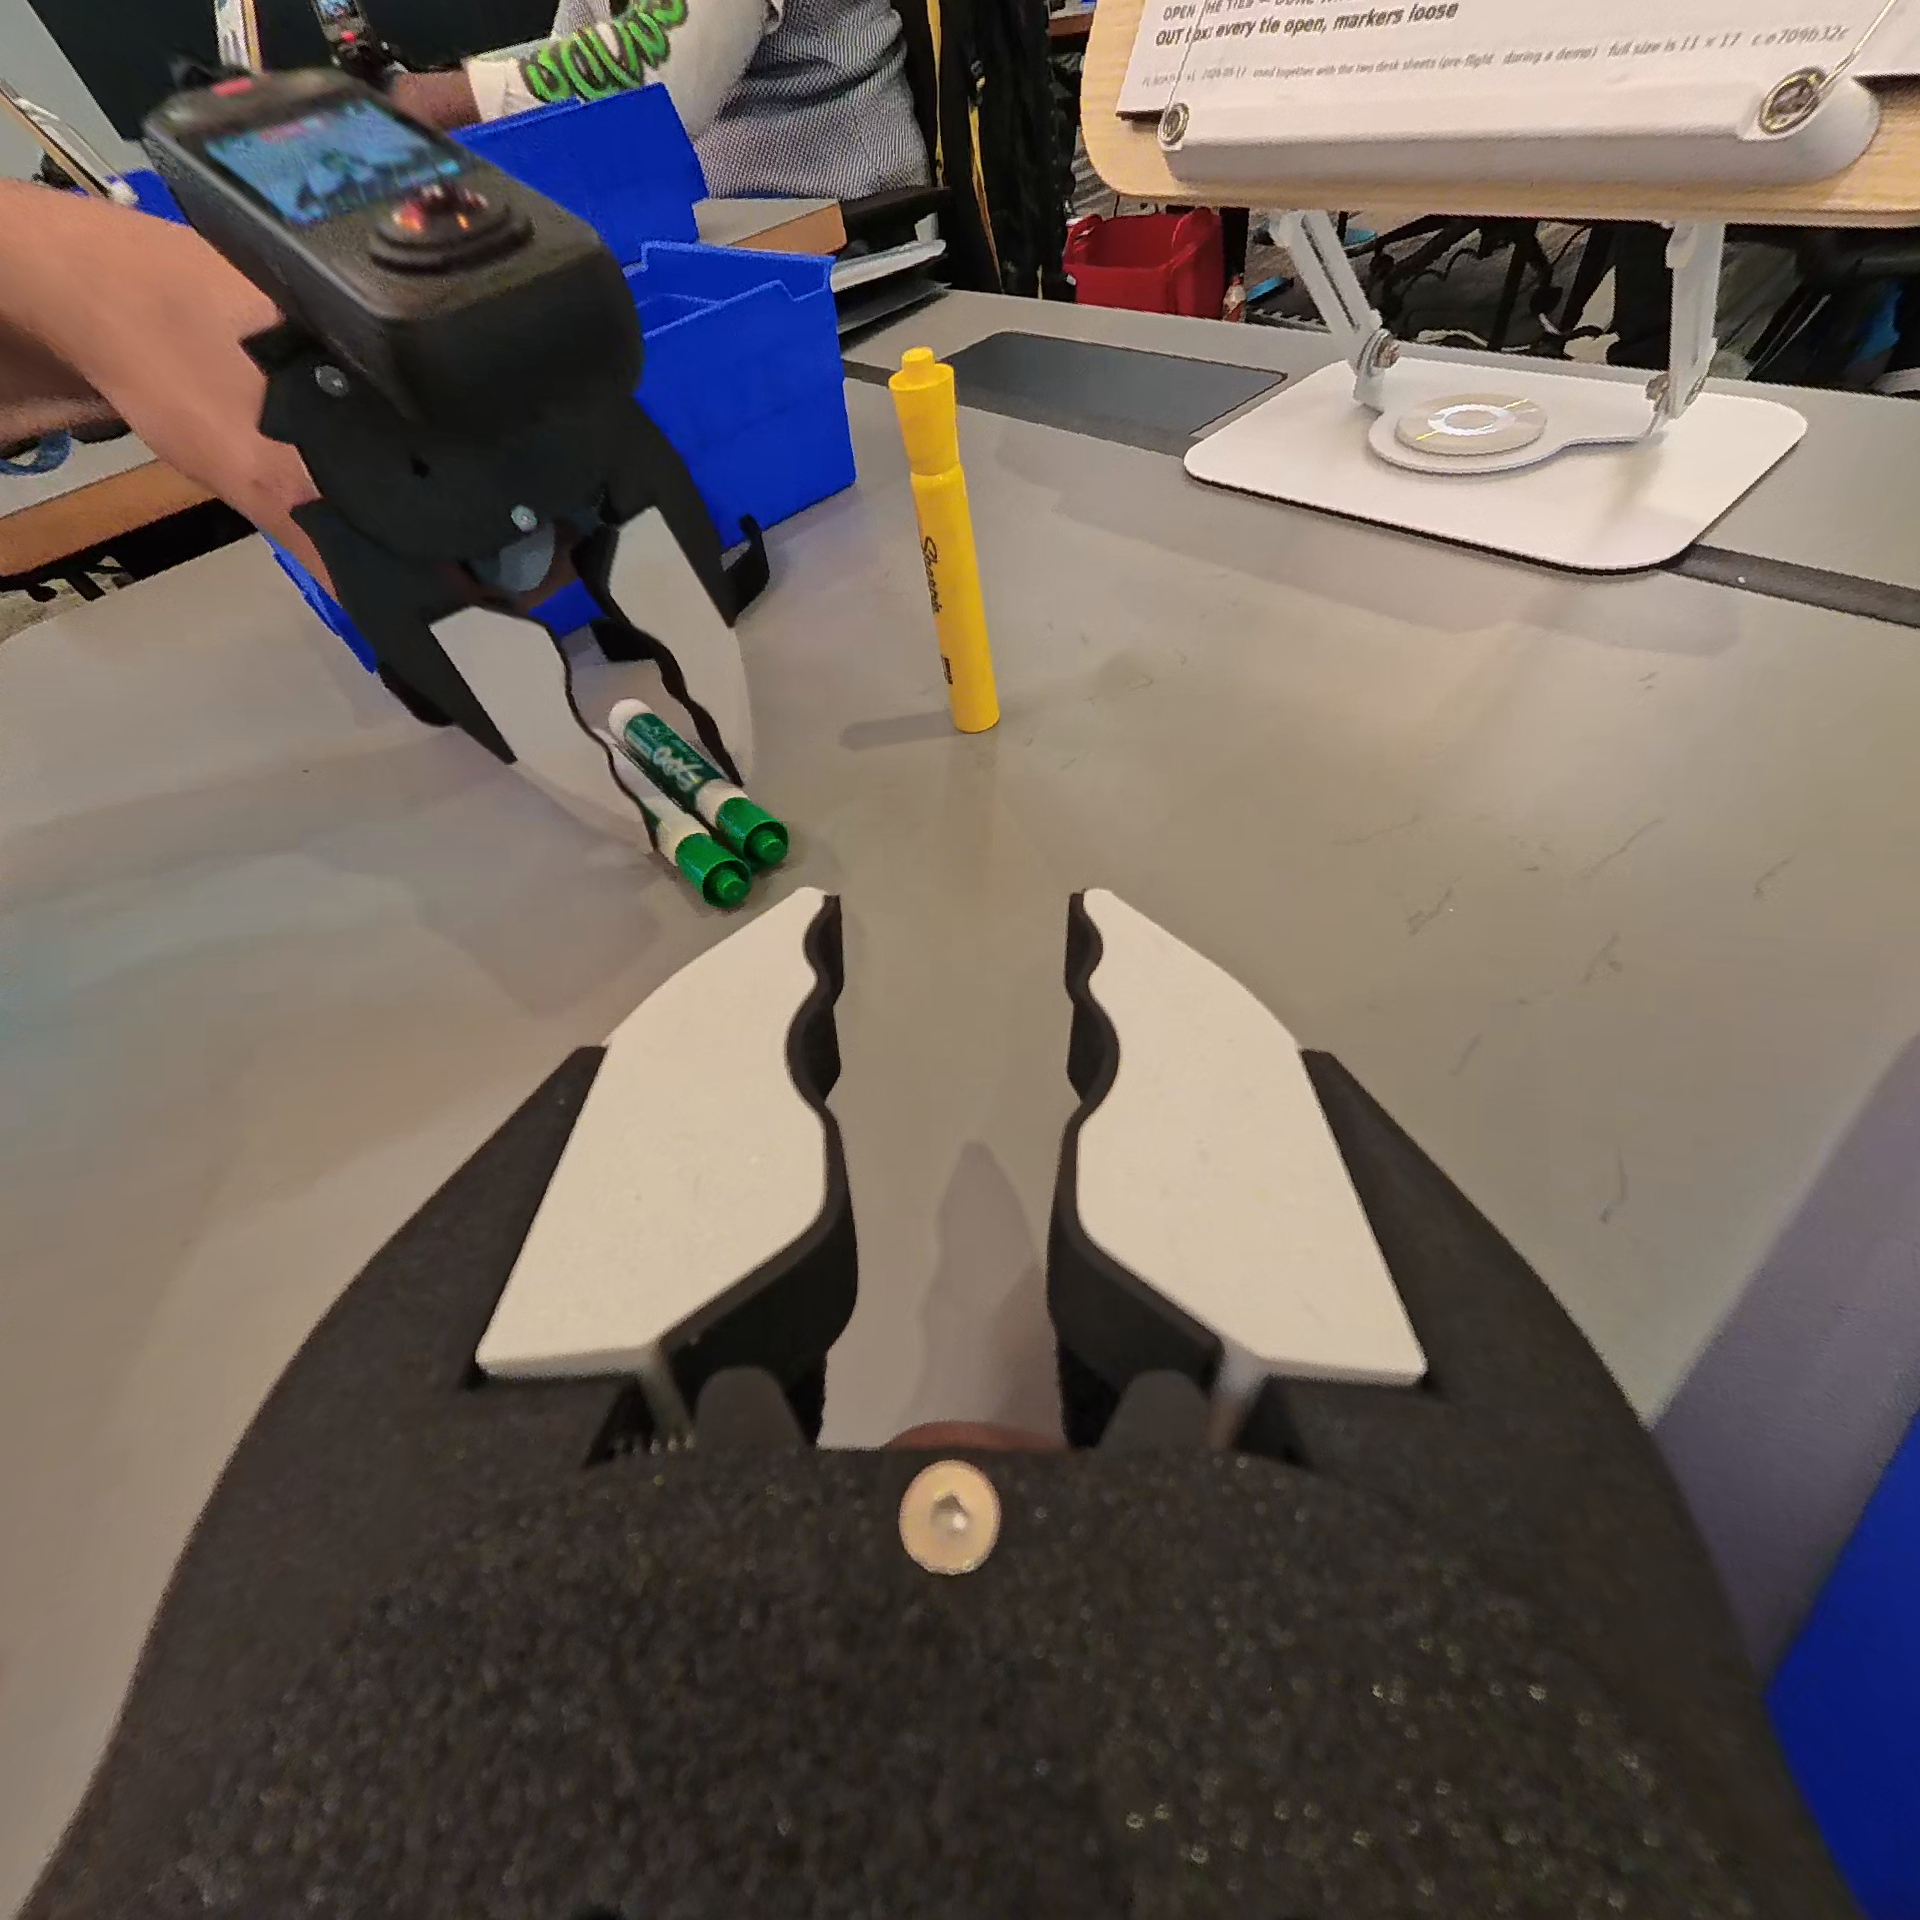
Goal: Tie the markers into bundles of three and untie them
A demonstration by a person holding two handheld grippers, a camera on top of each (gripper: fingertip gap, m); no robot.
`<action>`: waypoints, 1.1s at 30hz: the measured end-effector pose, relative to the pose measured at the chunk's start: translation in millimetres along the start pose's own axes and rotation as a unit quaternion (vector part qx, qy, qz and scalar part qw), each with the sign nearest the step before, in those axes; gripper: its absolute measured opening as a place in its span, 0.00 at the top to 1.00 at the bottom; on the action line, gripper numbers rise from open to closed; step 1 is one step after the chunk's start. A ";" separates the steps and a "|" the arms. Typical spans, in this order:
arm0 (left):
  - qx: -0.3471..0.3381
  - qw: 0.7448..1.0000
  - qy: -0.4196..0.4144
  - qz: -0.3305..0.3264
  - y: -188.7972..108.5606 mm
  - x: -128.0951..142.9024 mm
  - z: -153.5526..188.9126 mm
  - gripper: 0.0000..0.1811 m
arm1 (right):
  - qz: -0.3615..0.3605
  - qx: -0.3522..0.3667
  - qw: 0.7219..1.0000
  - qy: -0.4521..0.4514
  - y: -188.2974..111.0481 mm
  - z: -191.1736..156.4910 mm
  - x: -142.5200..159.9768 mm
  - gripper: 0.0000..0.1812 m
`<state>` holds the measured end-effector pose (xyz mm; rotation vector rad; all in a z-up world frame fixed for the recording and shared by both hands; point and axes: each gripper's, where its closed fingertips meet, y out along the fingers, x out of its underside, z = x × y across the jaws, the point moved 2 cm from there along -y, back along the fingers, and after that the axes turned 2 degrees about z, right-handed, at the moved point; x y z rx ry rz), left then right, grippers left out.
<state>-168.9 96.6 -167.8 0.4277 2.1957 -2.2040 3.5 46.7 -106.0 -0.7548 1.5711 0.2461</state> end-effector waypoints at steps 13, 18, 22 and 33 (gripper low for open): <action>0.003 0.999 0.026 -0.030 9.7 -0.9 8.4 0.80 | 0.002 0.001 1.000 -0.002 -0.8 -0.7 -1.4 0.78; -0.001 0.999 0.026 -0.022 8.7 -0.9 8.1 0.80 | 0.002 0.001 1.000 0.000 -1.1 0.1 -1.3 0.78; -0.003 1.000 0.022 -0.017 3.5 -1.5 5.4 0.81 | 0.002 0.001 1.000 0.000 -1.0 -0.1 -1.4 0.78; 0.009 0.999 0.021 0.026 -7.7 -10.5 10.1 1.00 | 0.002 0.000 1.000 -0.001 -1.2 -1.2 -1.8 0.78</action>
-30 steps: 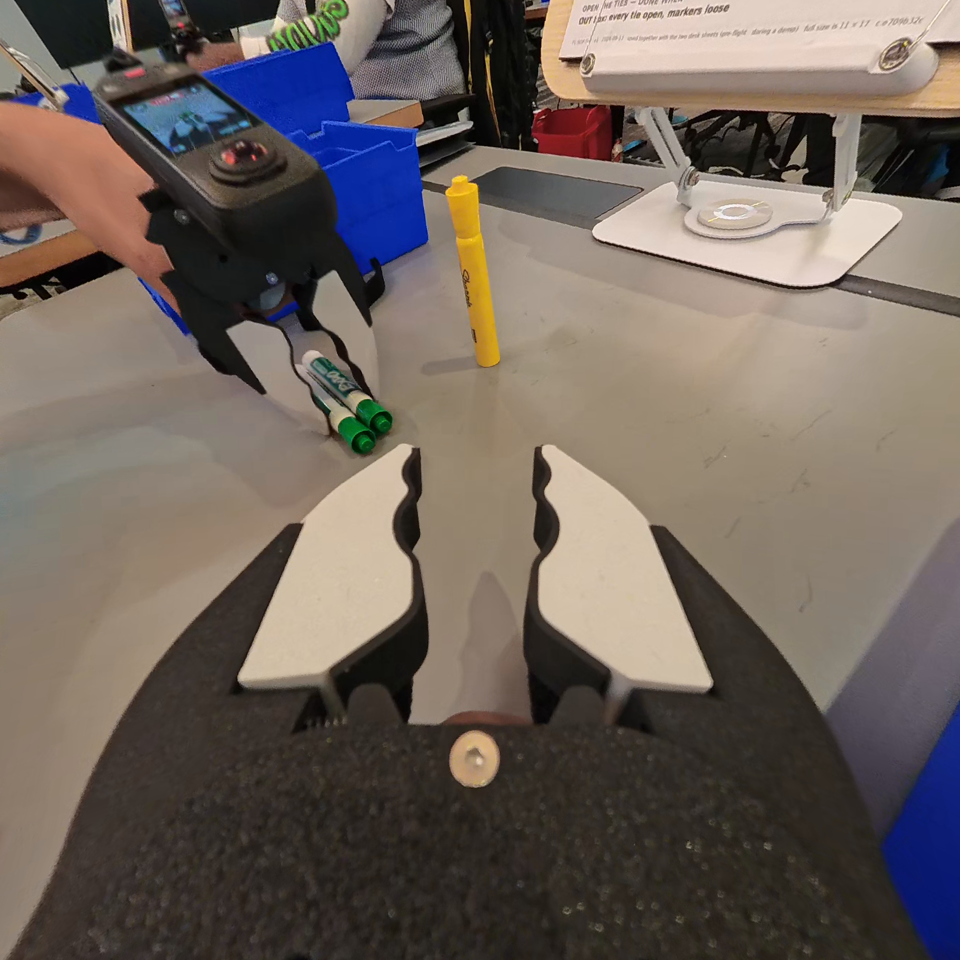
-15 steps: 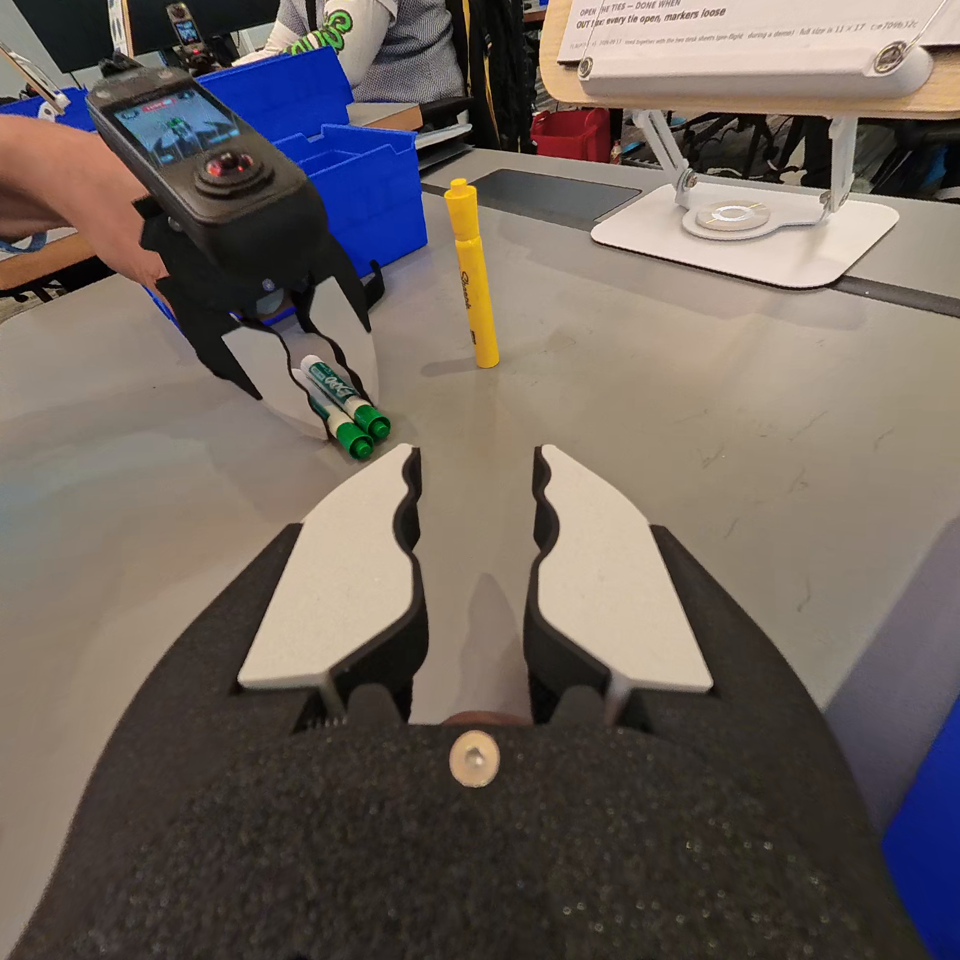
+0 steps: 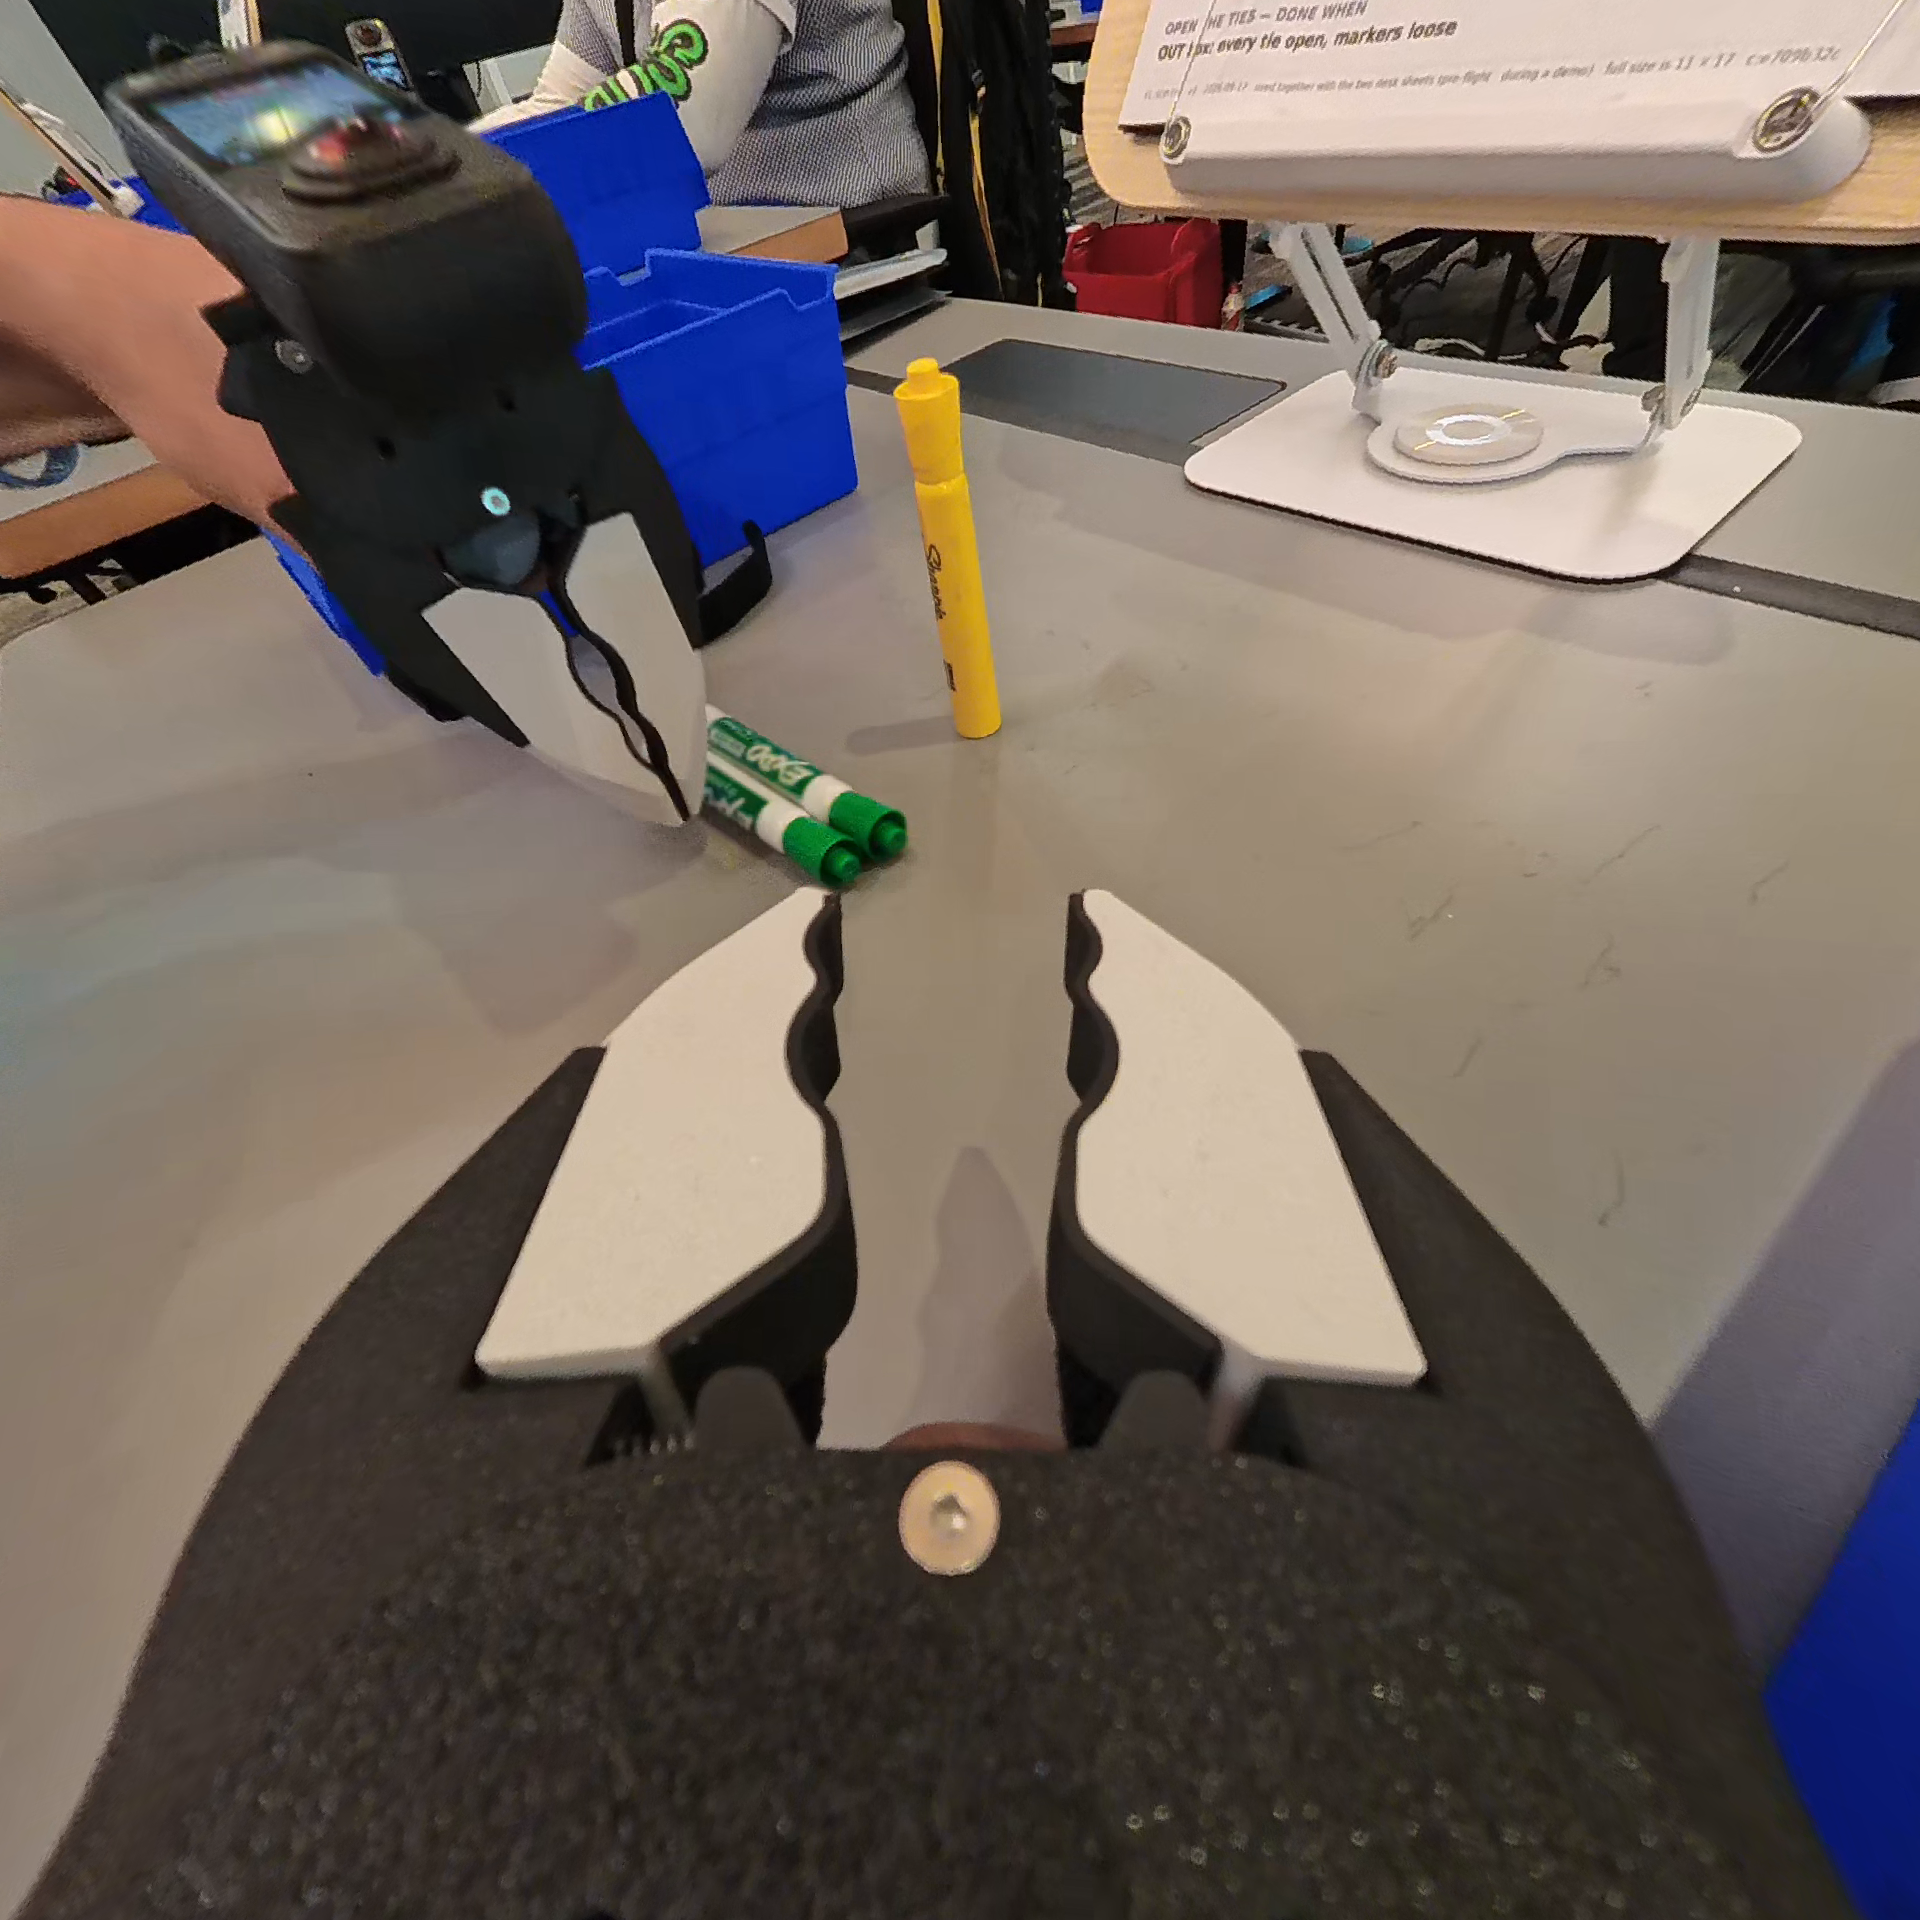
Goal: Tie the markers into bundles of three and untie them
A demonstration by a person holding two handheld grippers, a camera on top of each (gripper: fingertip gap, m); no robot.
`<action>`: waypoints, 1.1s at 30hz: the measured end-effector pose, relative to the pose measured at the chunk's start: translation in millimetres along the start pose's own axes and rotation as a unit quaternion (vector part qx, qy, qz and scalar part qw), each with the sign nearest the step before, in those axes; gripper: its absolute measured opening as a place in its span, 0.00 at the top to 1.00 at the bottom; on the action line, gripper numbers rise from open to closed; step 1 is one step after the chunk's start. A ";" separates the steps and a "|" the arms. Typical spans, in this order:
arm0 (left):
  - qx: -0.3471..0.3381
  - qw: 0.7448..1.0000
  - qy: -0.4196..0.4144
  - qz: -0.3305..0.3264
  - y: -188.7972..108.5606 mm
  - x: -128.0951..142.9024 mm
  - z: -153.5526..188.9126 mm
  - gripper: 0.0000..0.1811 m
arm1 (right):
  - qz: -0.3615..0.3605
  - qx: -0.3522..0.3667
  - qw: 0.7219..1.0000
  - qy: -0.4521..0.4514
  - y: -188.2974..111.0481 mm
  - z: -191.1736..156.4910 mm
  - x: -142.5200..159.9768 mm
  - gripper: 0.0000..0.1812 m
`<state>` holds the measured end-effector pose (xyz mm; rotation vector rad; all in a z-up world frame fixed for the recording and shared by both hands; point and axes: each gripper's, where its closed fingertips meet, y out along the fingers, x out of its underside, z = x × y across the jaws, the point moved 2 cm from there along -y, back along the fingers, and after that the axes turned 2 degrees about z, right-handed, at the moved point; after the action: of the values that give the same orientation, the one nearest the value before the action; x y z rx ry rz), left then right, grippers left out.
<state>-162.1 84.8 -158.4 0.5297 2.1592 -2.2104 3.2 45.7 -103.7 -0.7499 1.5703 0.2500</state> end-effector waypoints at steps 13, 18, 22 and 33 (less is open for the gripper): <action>-0.091 0.994 -0.060 0.028 -36.8 16.4 -51.3 0.79 | -0.004 0.001 1.000 -0.002 1.5 -0.2 2.1 0.78; -0.140 0.967 -0.111 0.180 -59.7 0.7 -35.2 0.73 | 0.001 0.004 1.000 0.004 -1.3 4.5 2.3 0.78; -0.202 0.896 -0.203 0.339 -71.1 -3.8 -1.0 0.69 | 0.004 0.001 1.000 0.009 -0.8 3.9 2.7 0.78; -0.227 0.835 -0.286 0.413 -51.3 19.3 42.0 0.68 | -0.012 -0.009 1.000 -0.014 13.0 -10.8 6.1 0.78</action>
<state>-202.3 51.0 -113.5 0.5328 1.5865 -1.1443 -13.0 47.5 -111.3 -0.7757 1.5323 0.2554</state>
